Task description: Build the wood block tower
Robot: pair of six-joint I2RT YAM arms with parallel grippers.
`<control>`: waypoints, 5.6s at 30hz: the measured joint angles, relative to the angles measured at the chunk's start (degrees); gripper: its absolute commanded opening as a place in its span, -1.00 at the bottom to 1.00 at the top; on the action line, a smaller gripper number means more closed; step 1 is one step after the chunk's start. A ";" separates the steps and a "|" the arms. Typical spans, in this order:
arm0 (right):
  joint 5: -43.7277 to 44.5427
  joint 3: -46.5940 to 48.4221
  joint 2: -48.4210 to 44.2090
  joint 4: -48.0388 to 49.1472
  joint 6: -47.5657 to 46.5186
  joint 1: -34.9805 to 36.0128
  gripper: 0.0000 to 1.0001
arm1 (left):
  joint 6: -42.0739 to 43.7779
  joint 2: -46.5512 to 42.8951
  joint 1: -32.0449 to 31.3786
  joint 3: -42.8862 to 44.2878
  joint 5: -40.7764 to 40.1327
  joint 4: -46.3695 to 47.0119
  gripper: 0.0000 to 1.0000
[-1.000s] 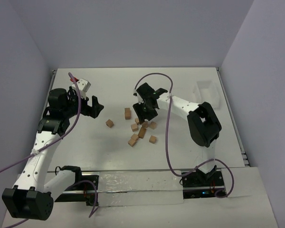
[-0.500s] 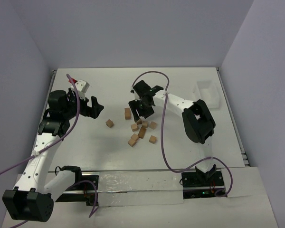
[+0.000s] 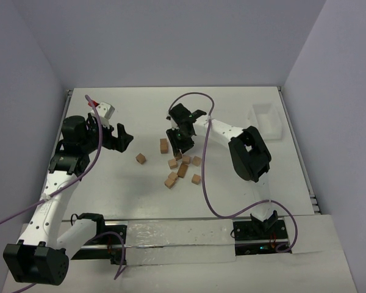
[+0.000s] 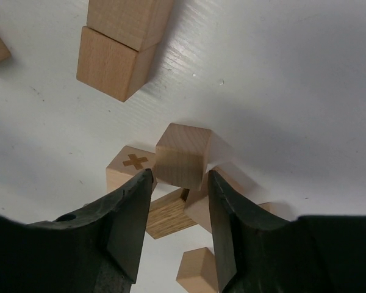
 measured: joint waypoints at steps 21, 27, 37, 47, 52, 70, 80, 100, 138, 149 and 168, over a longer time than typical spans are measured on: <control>-1.73 -0.82 0.18 -0.10 -0.01 -0.02 -0.01 | -0.14 0.96 0.00 0.00 0.09 0.28 0.99; -3.03 -0.67 0.66 -0.06 0.02 -0.02 -0.16 | -0.15 0.96 0.00 0.00 0.09 0.28 0.98; -5.60 -5.94 -1.09 0.68 -0.04 -0.26 -0.34 | -0.15 0.96 0.00 0.00 0.13 0.30 0.99; -6.66 -9.69 -2.49 0.08 -0.80 -0.98 0.00 | -0.20 0.95 0.00 0.00 0.48 0.32 0.98; -9.23 -9.29 -4.22 -0.29 -1.97 -1.17 0.60 | -0.20 0.94 0.00 0.00 0.48 0.32 0.99; -10.43 -9.71 -12.48 -3.18 -7.55 3.88 0.99 | -0.16 0.94 0.00 -0.33 0.61 0.30 0.99; -2.50 -11.21 -12.70 -3.03 -7.29 11.81 0.99 | -0.15 0.92 0.00 -0.33 0.61 0.28 0.99; 0.92 -8.90 -8.20 -3.05 -7.55 15.37 0.99 | -0.09 0.83 0.00 -0.70 1.37 0.28 0.99; 6.86 -10.04 -5.25 0.42 -9.51 19.31 0.60 | 0.04 0.85 0.00 -0.72 1.68 0.30 0.99; 7.68 -10.81 -5.25 0.44 -9.51 19.45 0.43 | 0.07 0.83 0.00 -1.16 1.70 0.34 0.98; 5.90 -10.77 -11.67 -4.05 -22.60 19.54 -0.32 | -0.08 0.83 0.02 -1.29 2.99 0.26 0.98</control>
